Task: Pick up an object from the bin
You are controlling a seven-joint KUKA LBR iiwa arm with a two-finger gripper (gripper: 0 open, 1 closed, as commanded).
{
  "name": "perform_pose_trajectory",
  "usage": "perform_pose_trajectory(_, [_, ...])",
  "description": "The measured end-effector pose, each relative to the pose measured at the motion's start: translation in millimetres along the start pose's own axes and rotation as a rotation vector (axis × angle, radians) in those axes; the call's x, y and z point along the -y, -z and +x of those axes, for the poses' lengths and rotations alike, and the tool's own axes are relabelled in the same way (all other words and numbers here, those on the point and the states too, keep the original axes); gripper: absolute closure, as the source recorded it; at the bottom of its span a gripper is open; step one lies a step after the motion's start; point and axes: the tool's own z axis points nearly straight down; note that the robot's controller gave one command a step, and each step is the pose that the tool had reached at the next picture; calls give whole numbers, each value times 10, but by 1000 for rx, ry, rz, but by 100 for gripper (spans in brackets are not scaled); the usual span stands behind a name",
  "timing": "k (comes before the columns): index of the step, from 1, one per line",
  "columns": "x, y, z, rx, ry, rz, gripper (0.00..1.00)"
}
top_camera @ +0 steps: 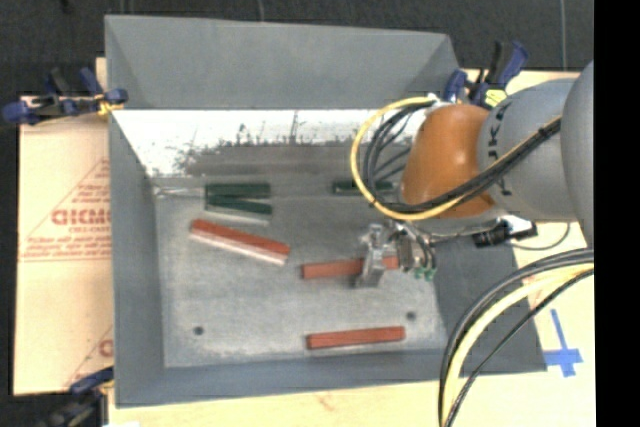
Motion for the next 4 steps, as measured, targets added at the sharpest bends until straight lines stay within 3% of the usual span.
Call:
perform_pose_trajectory(1, [-82,1,49,-1,-93,1,100])
perform_pose_trajectory(2, [-182,1,239,-1,-232,-2,100])
perform_pose_trajectory(3, [31,2016,43,-3,107,1,100])
perform_pose_trajectory(4, [53,2145,15,0,119,1,0])
